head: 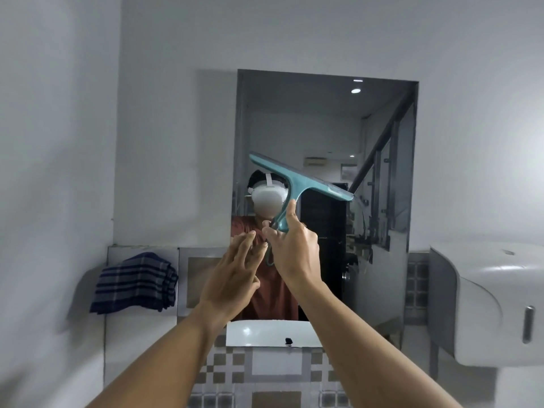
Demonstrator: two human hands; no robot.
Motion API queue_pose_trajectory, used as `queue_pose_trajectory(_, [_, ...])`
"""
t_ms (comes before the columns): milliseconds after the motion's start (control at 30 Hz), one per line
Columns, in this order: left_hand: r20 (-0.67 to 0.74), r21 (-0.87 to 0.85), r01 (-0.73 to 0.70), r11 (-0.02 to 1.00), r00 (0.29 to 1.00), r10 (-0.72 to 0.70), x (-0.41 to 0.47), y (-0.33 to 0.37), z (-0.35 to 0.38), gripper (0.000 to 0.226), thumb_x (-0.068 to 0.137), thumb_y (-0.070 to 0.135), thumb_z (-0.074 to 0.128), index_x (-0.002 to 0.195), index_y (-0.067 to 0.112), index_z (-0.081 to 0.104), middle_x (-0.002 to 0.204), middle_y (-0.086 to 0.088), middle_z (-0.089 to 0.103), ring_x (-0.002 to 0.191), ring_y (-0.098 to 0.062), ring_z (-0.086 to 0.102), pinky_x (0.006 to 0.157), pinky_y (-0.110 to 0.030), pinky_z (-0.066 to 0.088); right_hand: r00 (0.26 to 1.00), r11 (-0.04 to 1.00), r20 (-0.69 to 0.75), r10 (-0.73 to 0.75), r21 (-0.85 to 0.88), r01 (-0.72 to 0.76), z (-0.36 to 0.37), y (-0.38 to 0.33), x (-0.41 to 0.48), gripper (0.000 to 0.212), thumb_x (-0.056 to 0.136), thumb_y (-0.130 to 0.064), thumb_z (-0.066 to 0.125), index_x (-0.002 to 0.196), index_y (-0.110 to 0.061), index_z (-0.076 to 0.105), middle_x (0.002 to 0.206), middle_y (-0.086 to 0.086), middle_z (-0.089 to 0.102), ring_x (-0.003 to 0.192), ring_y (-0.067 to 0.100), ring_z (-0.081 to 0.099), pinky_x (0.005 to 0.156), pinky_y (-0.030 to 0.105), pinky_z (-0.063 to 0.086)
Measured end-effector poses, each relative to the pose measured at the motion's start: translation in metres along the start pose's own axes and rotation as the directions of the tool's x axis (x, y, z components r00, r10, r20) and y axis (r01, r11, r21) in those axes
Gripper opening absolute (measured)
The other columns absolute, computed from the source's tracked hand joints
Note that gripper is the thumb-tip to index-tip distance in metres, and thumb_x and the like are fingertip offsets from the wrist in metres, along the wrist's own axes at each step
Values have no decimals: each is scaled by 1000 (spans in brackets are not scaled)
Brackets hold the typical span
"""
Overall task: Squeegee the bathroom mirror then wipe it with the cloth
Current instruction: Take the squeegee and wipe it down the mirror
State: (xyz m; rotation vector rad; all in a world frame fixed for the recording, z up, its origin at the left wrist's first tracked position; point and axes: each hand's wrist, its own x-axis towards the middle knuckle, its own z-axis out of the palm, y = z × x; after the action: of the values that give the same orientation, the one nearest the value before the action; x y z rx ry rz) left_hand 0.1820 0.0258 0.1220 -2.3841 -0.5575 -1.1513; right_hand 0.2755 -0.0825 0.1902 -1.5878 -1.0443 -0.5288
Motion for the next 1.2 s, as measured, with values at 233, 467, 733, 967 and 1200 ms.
queue_pose_trajectory(233, [5, 23, -10, 1000, 1000, 10, -9, 0, 8, 91, 68, 30, 92, 145, 9, 49, 149, -20, 47, 141, -37, 44, 101, -47, 54, 999, 997, 4, -46, -66, 46, -3, 2, 0, 82, 95, -45, 65, 159, -27, 17, 117, 4, 70, 96, 20, 70, 76, 43, 61])
queue_pose_trajectory(467, [5, 34, 23, 999, 1000, -24, -17, 6, 12, 87, 64, 27, 93, 141, 10, 56, 147, -18, 50, 138, -34, 48, 93, -39, 57, 993, 990, 25, -112, -82, 114, -10, 6, 1, 78, 96, -42, 64, 159, -25, 21, 117, 3, 68, 98, 18, 69, 78, 39, 60])
queue_pose_trajectory(733, [43, 24, 64, 998, 997, -65, -20, 7, 10, 76, 69, 27, 91, 137, 13, 60, 154, -16, 39, 144, -34, 40, 81, -37, 63, 993, 992, 50, -107, -61, 110, 2, -11, 10, 63, 95, -44, 64, 151, -26, 41, 107, 2, 68, 96, 20, 68, 77, 38, 60])
queue_pose_trajectory(967, [27, -1, 52, 999, 998, -52, -20, 6, 10, 90, 63, 27, 94, 143, 16, 54, 152, -12, 43, 140, -32, 45, 80, -32, 62, 975, 919, 111, -191, -328, 218, -29, -2, 6, 68, 99, -39, 55, 158, -33, 22, 117, 5, 67, 90, 24, 69, 64, 39, 60])
queue_pose_trajectory(1200, [21, 2, 31, 1000, 999, -31, -20, 5, 10, 89, 66, 23, 93, 144, 14, 53, 150, -15, 47, 142, -33, 43, 89, -34, 58, 957, 788, 185, -222, -544, 288, -69, 17, 5, 58, 102, -39, 48, 156, -40, 25, 117, 2, 64, 86, 28, 69, 61, 35, 50])
